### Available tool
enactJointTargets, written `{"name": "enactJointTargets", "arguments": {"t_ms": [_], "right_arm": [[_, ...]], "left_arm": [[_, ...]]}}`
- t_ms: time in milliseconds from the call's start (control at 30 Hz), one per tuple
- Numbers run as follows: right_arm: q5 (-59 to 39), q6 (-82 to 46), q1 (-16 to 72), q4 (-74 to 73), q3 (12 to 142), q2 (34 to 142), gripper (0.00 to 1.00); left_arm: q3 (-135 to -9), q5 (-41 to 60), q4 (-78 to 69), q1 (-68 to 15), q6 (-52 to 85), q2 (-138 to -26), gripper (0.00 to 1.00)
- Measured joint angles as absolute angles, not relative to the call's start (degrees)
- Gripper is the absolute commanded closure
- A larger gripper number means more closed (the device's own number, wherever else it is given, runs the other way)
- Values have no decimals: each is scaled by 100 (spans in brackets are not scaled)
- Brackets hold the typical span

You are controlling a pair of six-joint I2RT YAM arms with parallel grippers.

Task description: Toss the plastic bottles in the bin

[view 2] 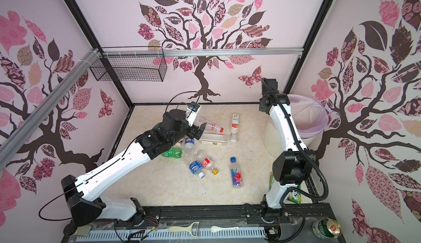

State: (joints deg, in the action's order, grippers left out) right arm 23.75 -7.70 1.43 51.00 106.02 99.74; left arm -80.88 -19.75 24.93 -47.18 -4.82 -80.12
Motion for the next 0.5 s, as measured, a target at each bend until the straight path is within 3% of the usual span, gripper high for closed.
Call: {"name": "enactJointTargets", "arguments": {"t_ms": [267, 500], "right_arm": [[2021, -854, 353, 5120, 10602, 9992, 98], [1859, -875, 696, 5229, 11054, 10280, 100]], "left_arm": [[-8088, -2368, 2508, -4718, -443, -8025, 2], [-8095, -2565, 2532, -4718, -381, -8025, 2]]}}
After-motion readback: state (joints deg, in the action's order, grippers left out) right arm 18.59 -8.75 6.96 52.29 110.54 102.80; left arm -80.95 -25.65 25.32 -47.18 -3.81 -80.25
